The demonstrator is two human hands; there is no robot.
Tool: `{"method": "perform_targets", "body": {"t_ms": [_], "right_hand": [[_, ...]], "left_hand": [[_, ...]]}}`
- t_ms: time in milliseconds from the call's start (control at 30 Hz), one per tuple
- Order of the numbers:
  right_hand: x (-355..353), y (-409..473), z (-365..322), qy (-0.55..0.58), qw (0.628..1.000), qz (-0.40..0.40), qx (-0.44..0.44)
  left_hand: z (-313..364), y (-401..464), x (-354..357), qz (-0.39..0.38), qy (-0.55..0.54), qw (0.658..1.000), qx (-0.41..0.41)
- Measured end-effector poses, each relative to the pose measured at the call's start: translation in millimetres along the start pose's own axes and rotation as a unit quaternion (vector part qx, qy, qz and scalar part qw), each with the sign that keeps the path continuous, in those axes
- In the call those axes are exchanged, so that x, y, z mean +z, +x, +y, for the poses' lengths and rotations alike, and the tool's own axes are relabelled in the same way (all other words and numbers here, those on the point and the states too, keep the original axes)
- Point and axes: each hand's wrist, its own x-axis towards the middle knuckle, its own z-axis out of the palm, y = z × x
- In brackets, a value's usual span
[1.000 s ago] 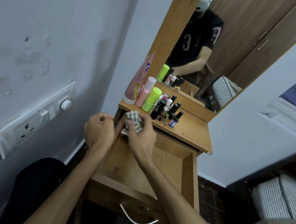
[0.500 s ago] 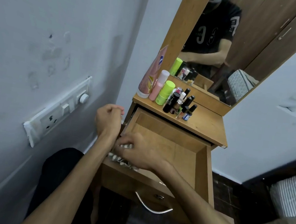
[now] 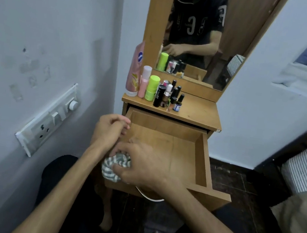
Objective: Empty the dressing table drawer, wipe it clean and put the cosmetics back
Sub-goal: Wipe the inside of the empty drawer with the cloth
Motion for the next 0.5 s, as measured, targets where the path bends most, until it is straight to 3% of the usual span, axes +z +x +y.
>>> {"method": "perform_targets", "body": {"t_ms": [100, 233, 500], "right_hand": [[-22.1, -18.1, 15.5, -0.027, 0.998, -0.046, 0.026], [-52.0, -53.5, 48.8, -0.034, 0.993, -0.095, 0.068], [-94.6, -120.4, 114.8, -0.063, 0.979, -0.117, 0.153]], "left_hand": [[4.8, -26.2, 27.0, -0.057, 0.103, 0.991, 0.065], [14.5, -47.9, 77.1, -0.103, 0.157, 0.975, 0.115], [25.1, -81.8, 165.8, -0.251, 0.199, 0.94, 0.119]]}}
